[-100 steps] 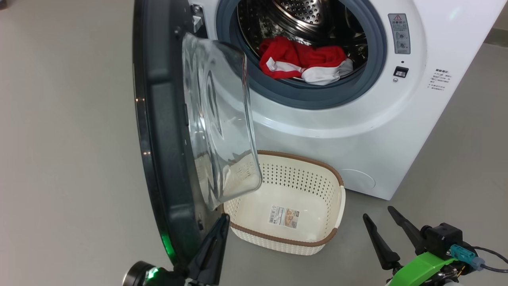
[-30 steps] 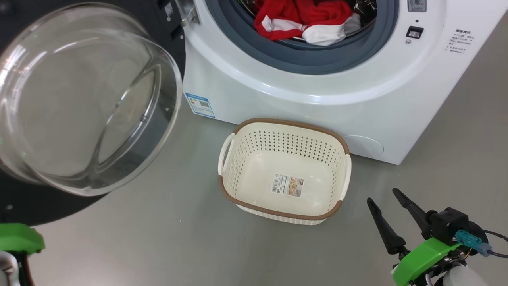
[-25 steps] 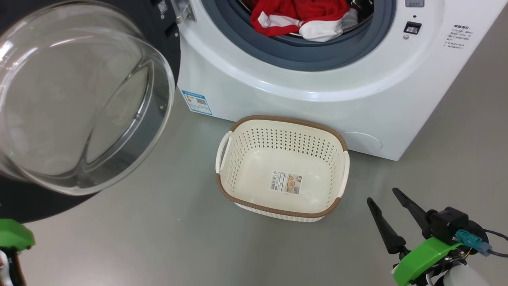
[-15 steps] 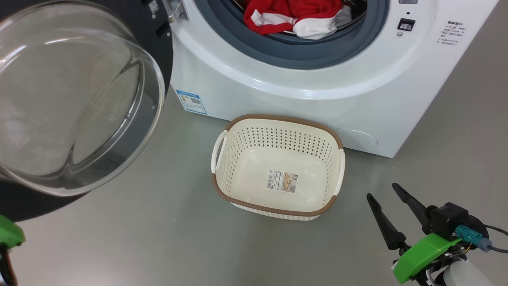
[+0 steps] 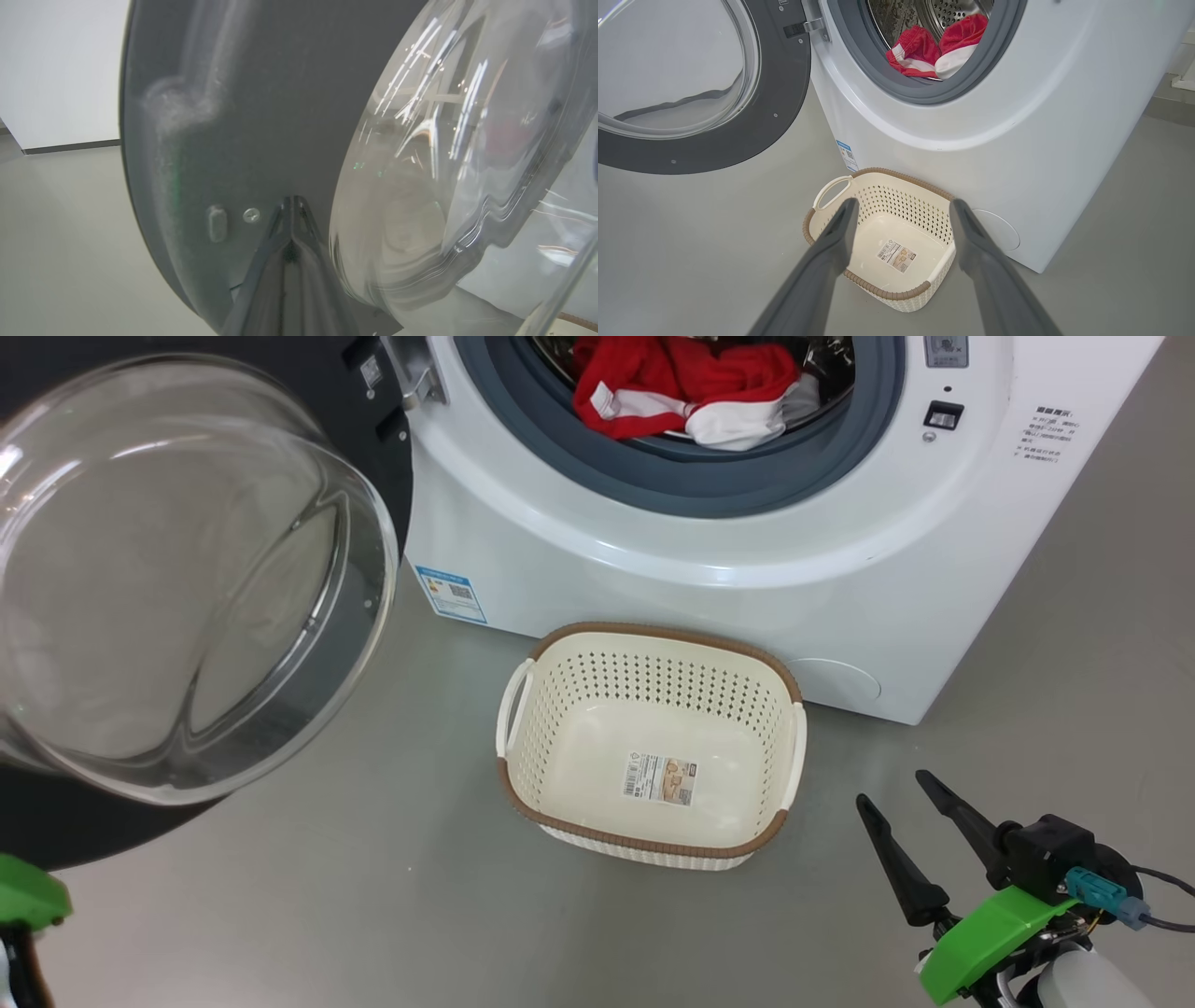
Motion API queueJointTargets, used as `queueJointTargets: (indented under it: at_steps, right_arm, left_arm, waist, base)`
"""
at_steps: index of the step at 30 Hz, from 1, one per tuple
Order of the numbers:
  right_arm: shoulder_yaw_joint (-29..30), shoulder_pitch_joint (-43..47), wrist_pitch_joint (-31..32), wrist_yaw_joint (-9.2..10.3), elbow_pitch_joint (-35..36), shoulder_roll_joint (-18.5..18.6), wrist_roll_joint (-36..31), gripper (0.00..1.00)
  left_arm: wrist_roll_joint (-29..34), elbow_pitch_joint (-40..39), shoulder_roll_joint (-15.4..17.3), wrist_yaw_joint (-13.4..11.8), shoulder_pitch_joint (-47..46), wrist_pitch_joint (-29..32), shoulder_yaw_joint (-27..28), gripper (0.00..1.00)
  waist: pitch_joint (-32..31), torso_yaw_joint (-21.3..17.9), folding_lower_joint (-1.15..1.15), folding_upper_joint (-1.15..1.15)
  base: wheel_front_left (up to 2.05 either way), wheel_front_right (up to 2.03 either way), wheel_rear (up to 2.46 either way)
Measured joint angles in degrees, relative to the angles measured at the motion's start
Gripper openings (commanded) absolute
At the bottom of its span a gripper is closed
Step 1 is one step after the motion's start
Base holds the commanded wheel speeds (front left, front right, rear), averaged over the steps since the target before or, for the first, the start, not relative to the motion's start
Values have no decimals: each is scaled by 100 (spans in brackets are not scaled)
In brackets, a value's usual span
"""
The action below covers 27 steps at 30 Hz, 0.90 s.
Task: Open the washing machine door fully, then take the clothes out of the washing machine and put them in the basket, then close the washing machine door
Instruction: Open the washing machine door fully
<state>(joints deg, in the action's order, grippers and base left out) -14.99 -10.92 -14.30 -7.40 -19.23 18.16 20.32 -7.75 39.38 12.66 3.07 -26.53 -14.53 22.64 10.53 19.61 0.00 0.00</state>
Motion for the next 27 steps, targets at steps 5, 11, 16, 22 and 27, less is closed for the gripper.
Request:
queueJointTargets:
  at_steps: [5, 11, 16, 22, 27]
  right_arm:
    - [29, 1, 0, 0, -1, -18, 1, 100]
    - [93, 3, 0, 0, 0, -38, 1, 100]
    - [168, 9, 0, 0, 5, -58, 1, 100]
    - [309, 17, 0, 0, 33, -73, 1, 100]
    - [430, 33, 0, 0, 80, -147, 1, 100]
  left_arm:
    - [-35, -437, -282, 181, 413, 0, 102, 100]
    - [11, -1070, -577, 343, 994, 0, 10, 100]
    - [30, -1518, -753, 400, 1394, 0, -328, 100]
    - [26, -1978, -850, 424, 1674, 0, -820, 100]
    - [-207, -2263, -862, 424, 1847, 0, -1389, 100]
  waist:
    - [-97, 15, 0, 0]
    - [-190, -56, 0, 0]
    - [-231, -207, 0, 0]
    - [-232, -472, 0, 0]
    - [-233, -743, 0, 0]
  base:
    - [0, 0, 0]
    - [0, 0, 0]
    - [0, 0, 0]
    - [0, 0, 0]
    - [0, 0, 0]
